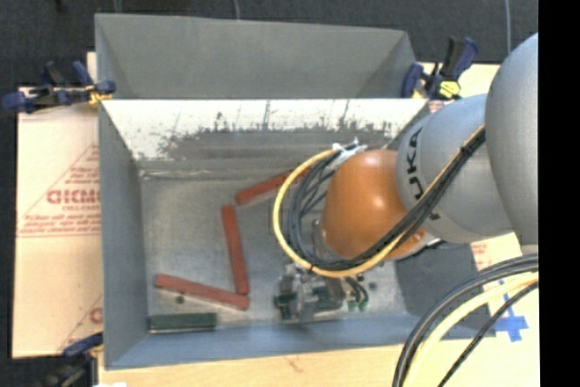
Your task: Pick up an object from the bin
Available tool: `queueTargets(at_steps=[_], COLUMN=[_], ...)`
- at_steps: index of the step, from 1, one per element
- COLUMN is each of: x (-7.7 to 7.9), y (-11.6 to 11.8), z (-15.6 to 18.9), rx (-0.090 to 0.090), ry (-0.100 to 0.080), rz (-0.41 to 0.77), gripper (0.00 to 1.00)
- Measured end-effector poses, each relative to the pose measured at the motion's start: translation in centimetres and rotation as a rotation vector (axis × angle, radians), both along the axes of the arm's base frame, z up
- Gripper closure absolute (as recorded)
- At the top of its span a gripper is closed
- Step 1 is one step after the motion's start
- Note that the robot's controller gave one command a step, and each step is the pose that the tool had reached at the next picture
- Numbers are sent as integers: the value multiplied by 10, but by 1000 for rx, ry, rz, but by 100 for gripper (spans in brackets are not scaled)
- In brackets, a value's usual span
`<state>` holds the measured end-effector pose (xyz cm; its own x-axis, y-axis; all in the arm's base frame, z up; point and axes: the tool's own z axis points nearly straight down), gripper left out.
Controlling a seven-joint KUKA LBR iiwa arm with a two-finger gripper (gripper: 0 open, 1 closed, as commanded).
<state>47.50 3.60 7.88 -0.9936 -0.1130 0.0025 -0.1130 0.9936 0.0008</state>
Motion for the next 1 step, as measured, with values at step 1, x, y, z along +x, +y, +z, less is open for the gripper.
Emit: queueTargets(at_steps=[1], x=[37], y=[-8], z=[23], rx=[-1], ry=[-17], rz=[99], gripper=[100])
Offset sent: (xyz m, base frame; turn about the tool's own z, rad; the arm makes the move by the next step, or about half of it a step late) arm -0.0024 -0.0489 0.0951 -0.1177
